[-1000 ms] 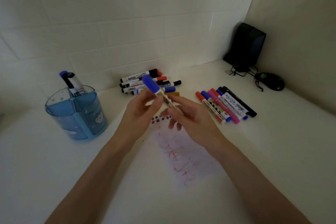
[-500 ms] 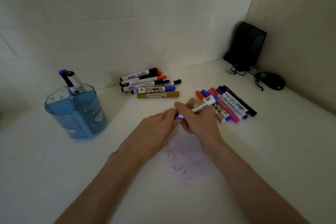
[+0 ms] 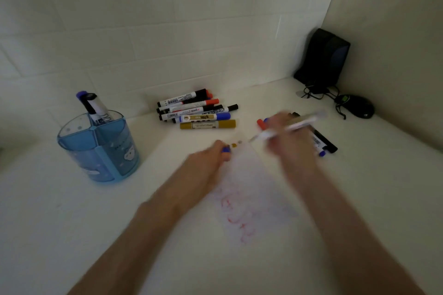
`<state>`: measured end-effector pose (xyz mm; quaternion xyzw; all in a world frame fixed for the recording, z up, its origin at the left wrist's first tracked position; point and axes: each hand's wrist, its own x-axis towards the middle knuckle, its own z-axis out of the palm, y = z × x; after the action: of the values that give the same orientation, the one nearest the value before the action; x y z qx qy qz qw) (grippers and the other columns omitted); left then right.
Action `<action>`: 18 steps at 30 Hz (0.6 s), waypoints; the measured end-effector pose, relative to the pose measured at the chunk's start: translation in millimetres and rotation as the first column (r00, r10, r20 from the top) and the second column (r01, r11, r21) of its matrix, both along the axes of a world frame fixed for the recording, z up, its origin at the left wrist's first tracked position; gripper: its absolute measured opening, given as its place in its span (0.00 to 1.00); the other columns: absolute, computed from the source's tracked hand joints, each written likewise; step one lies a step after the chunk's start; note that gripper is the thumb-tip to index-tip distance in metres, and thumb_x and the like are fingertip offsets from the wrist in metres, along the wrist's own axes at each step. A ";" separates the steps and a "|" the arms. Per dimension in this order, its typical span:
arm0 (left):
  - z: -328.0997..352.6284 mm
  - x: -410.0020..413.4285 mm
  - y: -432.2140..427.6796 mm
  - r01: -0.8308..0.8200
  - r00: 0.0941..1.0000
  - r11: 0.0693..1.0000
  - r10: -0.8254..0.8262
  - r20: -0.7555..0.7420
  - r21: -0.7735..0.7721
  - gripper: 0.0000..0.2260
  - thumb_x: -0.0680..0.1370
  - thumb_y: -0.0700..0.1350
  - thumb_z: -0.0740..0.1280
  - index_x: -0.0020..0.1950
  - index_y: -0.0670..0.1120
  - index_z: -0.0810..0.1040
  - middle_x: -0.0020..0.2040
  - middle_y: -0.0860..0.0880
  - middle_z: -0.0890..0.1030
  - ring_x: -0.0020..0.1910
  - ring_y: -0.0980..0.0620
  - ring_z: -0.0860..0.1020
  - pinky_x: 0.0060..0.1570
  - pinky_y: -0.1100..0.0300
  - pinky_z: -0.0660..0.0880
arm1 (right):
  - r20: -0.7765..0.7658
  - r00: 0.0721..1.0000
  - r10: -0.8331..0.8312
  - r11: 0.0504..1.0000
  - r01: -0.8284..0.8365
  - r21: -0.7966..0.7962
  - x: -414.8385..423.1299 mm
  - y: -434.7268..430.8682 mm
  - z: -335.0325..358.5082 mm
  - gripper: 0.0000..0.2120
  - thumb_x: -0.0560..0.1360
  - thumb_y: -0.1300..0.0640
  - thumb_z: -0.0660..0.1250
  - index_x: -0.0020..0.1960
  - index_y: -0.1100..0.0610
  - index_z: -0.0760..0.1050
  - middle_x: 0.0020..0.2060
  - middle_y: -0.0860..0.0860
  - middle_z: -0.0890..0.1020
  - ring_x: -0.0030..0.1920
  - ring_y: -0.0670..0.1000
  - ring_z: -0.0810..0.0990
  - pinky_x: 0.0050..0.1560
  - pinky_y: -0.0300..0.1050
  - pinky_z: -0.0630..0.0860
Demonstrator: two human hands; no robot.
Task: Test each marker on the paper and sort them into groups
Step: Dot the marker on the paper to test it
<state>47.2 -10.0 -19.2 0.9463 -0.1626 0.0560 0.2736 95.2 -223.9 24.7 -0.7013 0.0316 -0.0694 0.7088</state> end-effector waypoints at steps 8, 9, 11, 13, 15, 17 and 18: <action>12.1 -2.1 11.6 -0.154 0.988 0.964 0.145 -0.057 -0.215 0.15 0.79 0.63 0.56 0.62 0.58 0.68 0.51 0.58 0.77 0.46 0.60 0.77 0.44 0.63 0.74 | 0.015 0.993 0.117 0.988 -0.114 -0.102 9.1 -22.4 -11.5 0.10 0.78 0.59 0.72 0.39 0.58 0.76 0.23 0.46 0.73 0.23 0.42 0.68 0.25 0.36 0.65; 11.4 -2.6 14.1 -0.163 0.986 0.971 0.152 -0.074 -0.173 0.18 0.77 0.66 0.59 0.62 0.59 0.68 0.52 0.58 0.77 0.47 0.60 0.77 0.46 0.62 0.75 | 0.026 0.990 0.141 0.989 -0.140 -0.053 9.9 -20.3 -11.7 0.08 0.78 0.59 0.73 0.42 0.60 0.78 0.24 0.48 0.75 0.23 0.42 0.69 0.24 0.35 0.65; 12.4 -3.2 22.2 -0.187 0.978 0.977 0.176 -0.110 -0.102 0.26 0.68 0.74 0.62 0.60 0.63 0.69 0.50 0.60 0.77 0.47 0.60 0.76 0.47 0.59 0.76 | 0.016 0.984 0.180 0.983 -0.180 0.018 9.8 -20.0 -9.0 0.06 0.77 0.57 0.76 0.47 0.59 0.82 0.30 0.56 0.80 0.26 0.46 0.73 0.25 0.37 0.68; 13.2 -3.8 22.2 -0.141 0.982 0.990 0.138 -0.132 -0.015 0.32 0.62 0.79 0.61 0.62 0.66 0.72 0.48 0.60 0.78 0.46 0.60 0.75 0.48 0.59 0.74 | -0.003 0.972 0.233 0.972 -0.233 0.031 7.3 -19.1 -12.2 0.10 0.74 0.53 0.79 0.51 0.57 0.84 0.36 0.57 0.83 0.31 0.49 0.77 0.30 0.41 0.72; 10.0 -5.4 15.6 -0.058 0.991 0.992 0.071 -0.116 0.110 0.36 0.61 0.81 0.60 0.66 0.69 0.72 0.47 0.63 0.78 0.46 0.59 0.75 0.52 0.58 0.74 | -0.052 0.962 0.270 0.963 -0.270 0.005 3.7 -14.4 -18.6 0.17 0.68 0.47 0.81 0.53 0.53 0.85 0.40 0.54 0.87 0.36 0.50 0.83 0.36 0.40 0.78; 4.7 -5.5 10.9 -0.012 0.998 0.976 0.026 -0.061 0.216 0.38 0.62 0.84 0.57 0.70 0.70 0.69 0.48 0.64 0.79 0.49 0.58 0.76 0.55 0.57 0.74 | -0.086 0.960 0.266 0.963 -0.268 -0.021 2.6 -10.2 -24.0 0.16 0.67 0.48 0.82 0.53 0.50 0.86 0.43 0.53 0.88 0.39 0.49 0.86 0.40 0.38 0.80; 1.5 -4.9 10.1 -0.007 0.999 0.967 0.016 -0.032 0.255 0.39 0.63 0.84 0.55 0.71 0.71 0.67 0.54 0.64 0.81 0.53 0.58 0.78 0.53 0.58 0.72 | -0.085 0.961 0.262 0.964 -0.265 -0.029 2.4 -8.3 -25.7 0.14 0.69 0.51 0.82 0.54 0.50 0.86 0.44 0.53 0.89 0.40 0.49 0.86 0.40 0.38 0.80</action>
<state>42.3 0.2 -17.6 0.9754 -0.1585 0.0200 0.1520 97.6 -232.3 -1.0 -0.7156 -0.0350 0.0534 0.6956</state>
